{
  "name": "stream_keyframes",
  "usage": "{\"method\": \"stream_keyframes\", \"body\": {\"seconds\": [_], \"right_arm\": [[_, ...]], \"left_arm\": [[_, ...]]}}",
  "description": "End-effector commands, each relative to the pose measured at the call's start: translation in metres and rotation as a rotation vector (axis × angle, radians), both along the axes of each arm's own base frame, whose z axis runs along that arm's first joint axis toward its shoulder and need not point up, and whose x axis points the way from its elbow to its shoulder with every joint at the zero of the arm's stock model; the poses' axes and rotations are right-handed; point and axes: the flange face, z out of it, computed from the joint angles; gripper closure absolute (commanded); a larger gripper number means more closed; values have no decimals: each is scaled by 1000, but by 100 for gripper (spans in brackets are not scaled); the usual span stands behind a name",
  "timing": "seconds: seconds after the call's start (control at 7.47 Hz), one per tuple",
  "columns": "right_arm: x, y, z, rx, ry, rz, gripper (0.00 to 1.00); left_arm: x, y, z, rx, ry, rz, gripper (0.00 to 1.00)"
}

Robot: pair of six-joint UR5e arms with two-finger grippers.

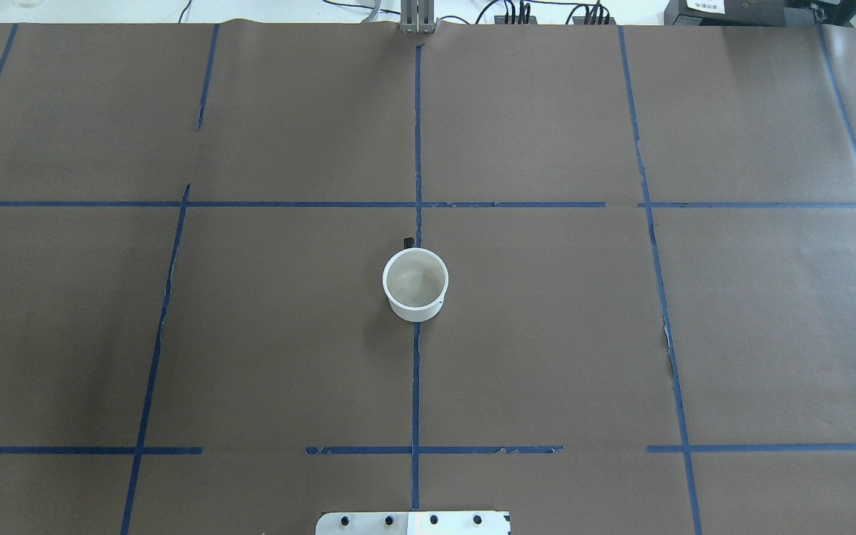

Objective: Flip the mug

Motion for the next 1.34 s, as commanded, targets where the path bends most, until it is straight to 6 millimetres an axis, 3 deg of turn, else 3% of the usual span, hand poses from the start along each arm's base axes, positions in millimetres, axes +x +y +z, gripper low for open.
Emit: {"method": "stream_keyframes", "body": {"seconds": [0.0, 1.21], "right_arm": [[0, 0, 0, 0, 0, 0, 0], [0, 0, 0, 0, 0, 0, 0]], "left_arm": [[-1, 0, 0, -2, -2, -2, 0], [-2, -6, -6, 9, 0, -4, 0]]}}
